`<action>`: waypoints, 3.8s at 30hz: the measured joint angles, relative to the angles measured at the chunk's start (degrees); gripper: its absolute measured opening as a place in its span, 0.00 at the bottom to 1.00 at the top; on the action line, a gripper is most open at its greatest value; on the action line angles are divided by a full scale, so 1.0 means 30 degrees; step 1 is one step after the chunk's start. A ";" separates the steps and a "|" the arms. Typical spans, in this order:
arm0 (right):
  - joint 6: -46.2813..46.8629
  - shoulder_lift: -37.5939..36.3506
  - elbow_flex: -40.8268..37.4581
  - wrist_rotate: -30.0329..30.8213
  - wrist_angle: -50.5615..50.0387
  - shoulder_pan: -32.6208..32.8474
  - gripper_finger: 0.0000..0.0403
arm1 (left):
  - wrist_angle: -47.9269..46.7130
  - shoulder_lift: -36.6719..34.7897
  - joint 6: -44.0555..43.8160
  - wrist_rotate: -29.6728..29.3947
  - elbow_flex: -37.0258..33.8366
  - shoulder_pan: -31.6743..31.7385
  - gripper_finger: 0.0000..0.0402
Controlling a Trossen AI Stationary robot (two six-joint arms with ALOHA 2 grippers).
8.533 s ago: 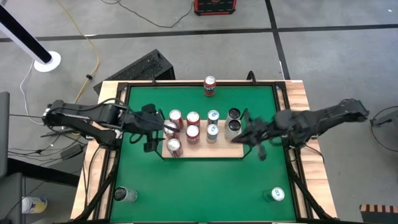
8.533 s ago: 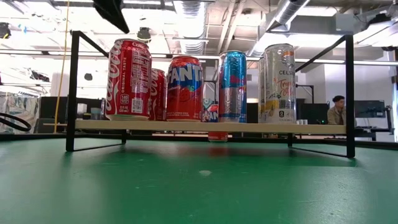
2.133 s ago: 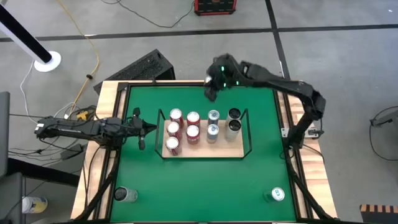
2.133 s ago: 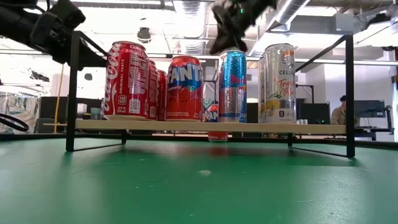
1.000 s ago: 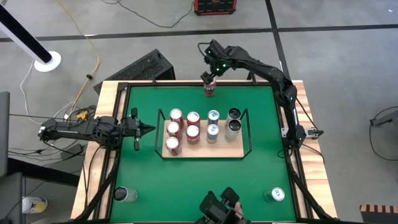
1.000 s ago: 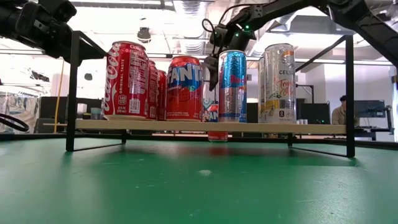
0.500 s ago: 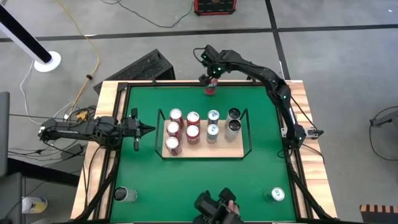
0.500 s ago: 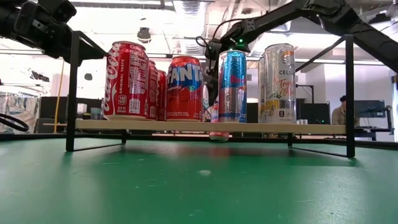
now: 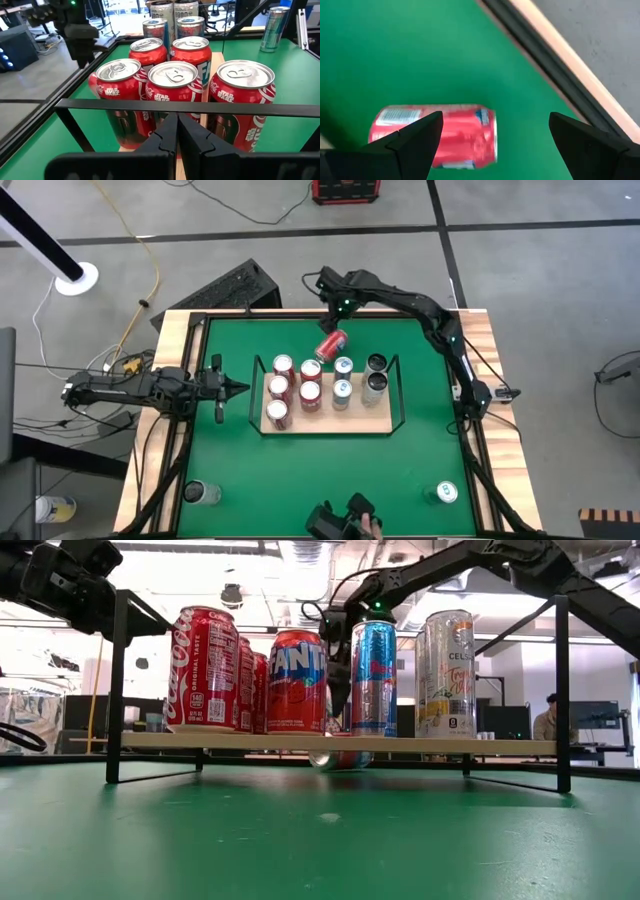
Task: Place canned beverage on shelf
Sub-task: Put the orange soda can on the shelf aligned with the other orange soda cans
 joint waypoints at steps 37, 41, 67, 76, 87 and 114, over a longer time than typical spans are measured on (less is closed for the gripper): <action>0.0150 -0.0595 0.2010 -0.2420 -0.8527 0.1172 0.18 | -0.0386 0.0000 -0.0080 0.0070 0.0000 0.0005 0.00; -0.0295 -0.0571 0.2010 -0.4047 -0.7581 0.1107 0.05 | -0.0406 0.0000 -0.0080 0.0066 0.0000 0.0000 0.00; 0.0102 -0.0501 -0.1785 -0.5781 -0.2486 0.0742 0.04 | -0.0758 -0.0002 -0.0278 0.0024 0.0000 0.0000 0.00; -0.0523 -0.1113 -0.1778 -0.6577 -0.3849 0.0538 0.04 | -0.0816 -0.0007 -0.0299 0.0022 0.0000 0.0000 0.00; -0.0898 0.0037 -0.1778 -0.5683 -0.4844 0.1445 0.05 | -0.0816 0.0000 -0.0437 0.0029 0.0000 0.0000 0.00; -0.3945 0.0017 0.2193 -0.4649 -0.3197 0.0569 0.08 | -0.0826 -0.0003 -0.0372 0.0015 0.0000 0.0000 0.00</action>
